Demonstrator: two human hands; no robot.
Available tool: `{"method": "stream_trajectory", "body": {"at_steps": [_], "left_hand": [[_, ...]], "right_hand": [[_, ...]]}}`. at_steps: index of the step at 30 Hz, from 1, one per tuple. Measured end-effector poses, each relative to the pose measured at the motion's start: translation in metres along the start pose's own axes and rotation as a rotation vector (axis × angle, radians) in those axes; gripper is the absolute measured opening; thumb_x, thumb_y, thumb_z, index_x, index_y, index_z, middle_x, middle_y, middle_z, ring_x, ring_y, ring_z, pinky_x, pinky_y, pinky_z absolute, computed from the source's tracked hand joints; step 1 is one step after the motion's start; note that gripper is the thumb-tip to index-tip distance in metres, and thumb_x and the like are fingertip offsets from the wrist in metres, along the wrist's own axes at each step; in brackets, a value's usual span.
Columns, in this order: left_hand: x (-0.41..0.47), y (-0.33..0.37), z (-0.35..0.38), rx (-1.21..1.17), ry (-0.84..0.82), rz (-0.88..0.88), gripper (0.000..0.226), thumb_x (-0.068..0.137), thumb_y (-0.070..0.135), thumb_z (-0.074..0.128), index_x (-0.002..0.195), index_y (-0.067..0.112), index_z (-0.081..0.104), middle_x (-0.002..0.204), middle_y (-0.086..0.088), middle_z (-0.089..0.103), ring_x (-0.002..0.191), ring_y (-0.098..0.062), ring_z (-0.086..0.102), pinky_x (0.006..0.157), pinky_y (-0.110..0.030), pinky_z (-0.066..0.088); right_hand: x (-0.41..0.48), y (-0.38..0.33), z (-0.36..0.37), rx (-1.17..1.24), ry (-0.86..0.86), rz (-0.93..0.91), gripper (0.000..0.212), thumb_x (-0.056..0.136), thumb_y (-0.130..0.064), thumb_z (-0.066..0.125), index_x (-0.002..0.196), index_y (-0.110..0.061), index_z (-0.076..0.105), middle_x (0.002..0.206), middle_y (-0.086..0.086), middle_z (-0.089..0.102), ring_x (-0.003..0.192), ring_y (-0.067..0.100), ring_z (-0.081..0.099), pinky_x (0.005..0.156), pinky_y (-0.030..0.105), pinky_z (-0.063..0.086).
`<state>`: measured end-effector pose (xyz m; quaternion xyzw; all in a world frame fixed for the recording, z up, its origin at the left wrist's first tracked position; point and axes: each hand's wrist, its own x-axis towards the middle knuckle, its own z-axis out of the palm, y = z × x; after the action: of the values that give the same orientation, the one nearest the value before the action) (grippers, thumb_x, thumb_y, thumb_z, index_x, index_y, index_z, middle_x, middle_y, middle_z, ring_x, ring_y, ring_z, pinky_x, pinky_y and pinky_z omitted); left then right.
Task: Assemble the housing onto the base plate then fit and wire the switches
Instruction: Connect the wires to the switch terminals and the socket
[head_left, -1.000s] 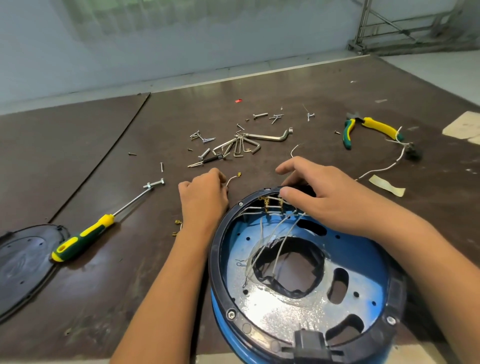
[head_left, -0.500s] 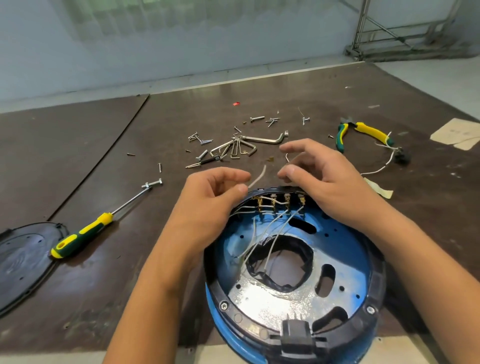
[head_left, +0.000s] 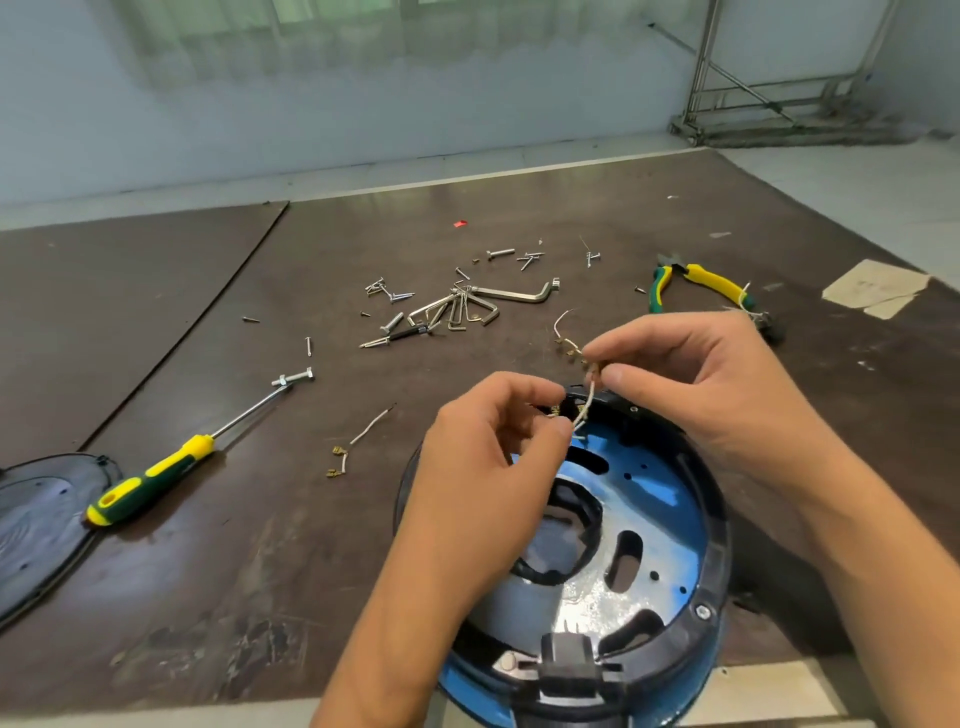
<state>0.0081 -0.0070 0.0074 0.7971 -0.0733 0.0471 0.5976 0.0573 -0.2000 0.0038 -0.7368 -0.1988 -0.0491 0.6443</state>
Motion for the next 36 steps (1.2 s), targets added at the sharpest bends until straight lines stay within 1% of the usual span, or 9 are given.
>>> {"method": "stream_trajectory", "body": {"at_steps": [3, 6, 10, 13, 19, 24, 29, 33, 36], "left_hand": [[-0.003, -0.003, 0.008, 0.230, -0.008, 0.086, 0.018, 0.081, 0.025, 0.078, 0.095, 0.033, 0.070, 0.082, 0.018, 0.069, 0.072, -0.003, 0.064, 0.064, -0.012, 0.045], [-0.004, -0.006, 0.016, 0.349, 0.044, 0.128, 0.011, 0.080, 0.026, 0.079, 0.088, 0.031, 0.074, 0.069, 0.019, 0.068, 0.068, 0.002, 0.063, 0.062, -0.008, 0.043], [-0.004, -0.010, 0.019, 0.444, 0.030, 0.147, 0.001, 0.083, 0.033, 0.075, 0.082, 0.033, 0.074, 0.069, 0.020, 0.068, 0.070, 0.003, 0.064, 0.066, -0.016, 0.051], [-0.004, -0.010, 0.022, 0.517, -0.013, 0.148, 0.008, 0.085, 0.041, 0.070, 0.080, 0.033, 0.071, 0.069, 0.020, 0.066, 0.072, 0.003, 0.062, 0.069, -0.025, 0.053], [-0.002, -0.010, 0.020, 0.542, -0.022, 0.158, 0.012, 0.086, 0.042, 0.066, 0.080, 0.032, 0.069, 0.065, 0.018, 0.063, 0.073, 0.000, 0.061, 0.067, -0.016, 0.044], [0.001, -0.008, 0.016, 0.649, -0.041, 0.176, 0.024, 0.088, 0.046, 0.061, 0.072, 0.029, 0.064, 0.060, 0.012, 0.059, 0.067, -0.005, 0.057, 0.061, -0.018, 0.038], [0.008, -0.010, 0.012, 0.801, -0.152, 0.275, 0.022, 0.090, 0.042, 0.061, 0.075, 0.026, 0.065, 0.084, 0.012, 0.047, 0.086, -0.011, 0.043, 0.075, -0.032, 0.038], [0.009, -0.016, 0.011, 0.877, -0.189, 0.309, 0.021, 0.089, 0.034, 0.063, 0.079, 0.020, 0.075, 0.113, 0.002, 0.048, 0.110, -0.017, 0.042, 0.090, -0.035, 0.040], [0.012, -0.018, 0.009, 0.883, -0.180, 0.297, 0.021, 0.091, 0.033, 0.063, 0.083, 0.019, 0.076, 0.116, 0.002, 0.049, 0.112, -0.017, 0.043, 0.091, -0.038, 0.041]], "right_hand": [[-0.010, 0.001, 0.001, -0.042, -0.029, 0.049, 0.017, 0.087, -0.001, 0.072, 0.096, -0.014, 0.078, 0.088, 0.006, 0.077, 0.085, 0.021, 0.073, 0.082, 0.040, 0.059], [-0.016, 0.001, 0.002, -0.127, -0.061, 0.055, 0.018, 0.088, -0.002, 0.072, 0.097, -0.015, 0.079, 0.088, -0.001, 0.078, 0.086, 0.015, 0.074, 0.079, 0.031, 0.059], [-0.018, 0.004, -0.003, -0.137, -0.050, 0.071, 0.017, 0.087, -0.004, 0.073, 0.098, -0.016, 0.079, 0.089, -0.005, 0.078, 0.087, 0.011, 0.074, 0.076, 0.021, 0.056], [-0.017, 0.007, -0.004, -0.210, -0.081, 0.072, 0.014, 0.088, -0.009, 0.073, 0.095, -0.020, 0.079, 0.089, -0.010, 0.077, 0.088, 0.006, 0.072, 0.076, 0.017, 0.054], [-0.008, 0.012, -0.002, -0.449, -0.059, 0.022, 0.009, 0.086, -0.021, 0.075, 0.084, -0.030, 0.075, 0.093, -0.013, 0.063, 0.093, 0.007, 0.063, 0.081, 0.022, 0.049], [-0.004, 0.015, 0.002, -0.559, -0.148, 0.084, 0.009, 0.085, -0.028, 0.075, 0.077, -0.030, 0.074, 0.109, -0.016, 0.058, 0.104, -0.003, 0.056, 0.088, 0.021, 0.046], [-0.003, 0.017, 0.006, -0.617, -0.236, 0.128, 0.010, 0.089, -0.031, 0.071, 0.079, -0.028, 0.073, 0.141, -0.017, 0.047, 0.125, -0.006, 0.043, 0.099, 0.024, 0.037], [-0.003, 0.018, 0.007, -0.661, -0.224, 0.131, 0.010, 0.086, -0.034, 0.074, 0.077, -0.031, 0.073, 0.138, -0.014, 0.050, 0.122, 0.001, 0.046, 0.098, 0.029, 0.039], [-0.003, 0.019, 0.006, -0.636, -0.196, 0.118, 0.006, 0.086, -0.031, 0.075, 0.083, -0.035, 0.072, 0.129, -0.014, 0.055, 0.114, -0.004, 0.050, 0.091, 0.020, 0.038]]}}
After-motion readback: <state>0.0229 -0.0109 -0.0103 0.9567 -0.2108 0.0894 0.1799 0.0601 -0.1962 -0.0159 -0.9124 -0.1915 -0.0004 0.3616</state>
